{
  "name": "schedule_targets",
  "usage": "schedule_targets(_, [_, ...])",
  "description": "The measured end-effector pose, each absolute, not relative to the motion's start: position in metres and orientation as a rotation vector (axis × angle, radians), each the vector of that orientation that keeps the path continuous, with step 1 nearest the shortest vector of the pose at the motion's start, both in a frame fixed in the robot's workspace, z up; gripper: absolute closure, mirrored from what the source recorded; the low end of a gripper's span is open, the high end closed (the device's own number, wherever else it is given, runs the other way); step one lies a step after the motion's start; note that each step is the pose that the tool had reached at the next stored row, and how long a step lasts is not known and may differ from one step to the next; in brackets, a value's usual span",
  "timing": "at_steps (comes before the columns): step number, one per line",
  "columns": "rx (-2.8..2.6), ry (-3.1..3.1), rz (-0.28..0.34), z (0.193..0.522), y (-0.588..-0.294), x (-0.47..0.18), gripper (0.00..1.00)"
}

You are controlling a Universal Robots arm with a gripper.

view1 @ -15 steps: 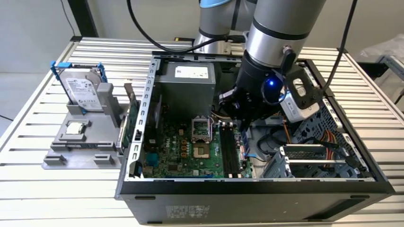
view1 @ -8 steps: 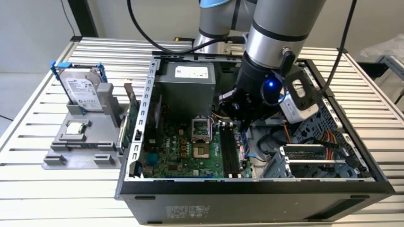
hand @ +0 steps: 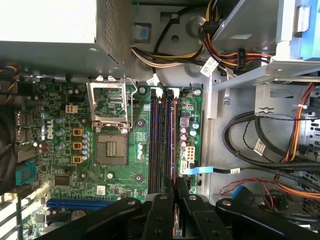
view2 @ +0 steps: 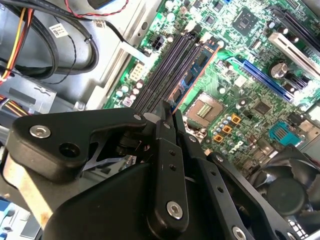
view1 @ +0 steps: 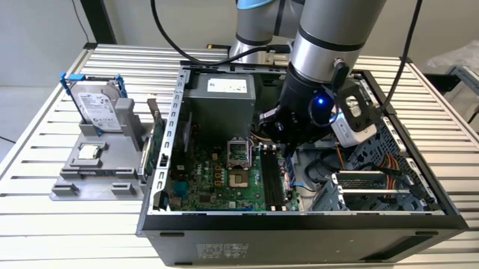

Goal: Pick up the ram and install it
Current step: 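Insert the ram into the slot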

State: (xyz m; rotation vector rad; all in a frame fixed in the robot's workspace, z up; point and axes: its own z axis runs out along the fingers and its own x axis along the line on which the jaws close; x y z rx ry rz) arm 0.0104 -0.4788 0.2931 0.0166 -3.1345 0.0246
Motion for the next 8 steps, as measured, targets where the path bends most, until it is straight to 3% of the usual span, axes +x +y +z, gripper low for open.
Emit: schedule_targets(8, [0.017, -3.134, 0.025, 0.2908, -0.4788, 0.0104, 1.00])
